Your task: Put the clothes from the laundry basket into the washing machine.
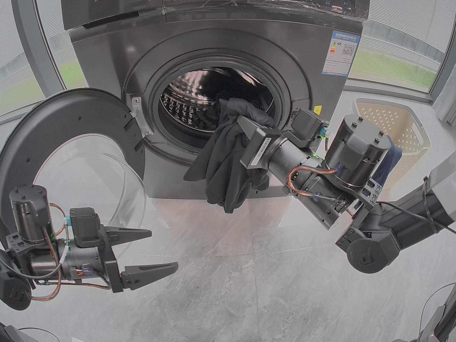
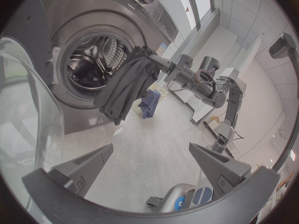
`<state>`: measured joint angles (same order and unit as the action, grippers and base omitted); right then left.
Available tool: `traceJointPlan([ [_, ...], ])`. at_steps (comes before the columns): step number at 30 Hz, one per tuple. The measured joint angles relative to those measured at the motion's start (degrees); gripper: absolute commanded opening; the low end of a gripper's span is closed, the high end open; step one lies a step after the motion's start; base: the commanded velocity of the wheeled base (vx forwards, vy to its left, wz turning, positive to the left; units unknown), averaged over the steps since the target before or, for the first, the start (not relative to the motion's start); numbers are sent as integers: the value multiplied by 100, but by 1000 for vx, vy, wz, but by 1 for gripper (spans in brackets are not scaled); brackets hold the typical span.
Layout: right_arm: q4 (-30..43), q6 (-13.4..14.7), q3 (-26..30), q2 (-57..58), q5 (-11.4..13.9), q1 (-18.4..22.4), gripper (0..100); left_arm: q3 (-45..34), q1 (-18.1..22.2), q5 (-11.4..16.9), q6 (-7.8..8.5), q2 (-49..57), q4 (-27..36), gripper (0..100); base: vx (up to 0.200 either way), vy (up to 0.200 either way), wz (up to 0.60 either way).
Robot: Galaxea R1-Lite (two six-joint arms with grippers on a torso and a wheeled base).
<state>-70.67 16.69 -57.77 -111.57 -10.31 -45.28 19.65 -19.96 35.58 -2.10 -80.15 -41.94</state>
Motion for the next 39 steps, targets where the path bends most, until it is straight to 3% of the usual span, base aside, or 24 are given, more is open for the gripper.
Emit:
traceJointPlan([
  [22,-44,-5,113,16,-41,-84,0,1025,-567,-154,-88,-2180,-1080,100,0,0,0],
  [33,-60,-11,149,21,-41,-139,0,1303,-962,-190,-173,-2614,-1258,100,0,0,0],
  [39,-60,-27,157,21,-50,-155,0,1665,-1118,-351,-204,-2916,-1269,100,0,0,0],
])
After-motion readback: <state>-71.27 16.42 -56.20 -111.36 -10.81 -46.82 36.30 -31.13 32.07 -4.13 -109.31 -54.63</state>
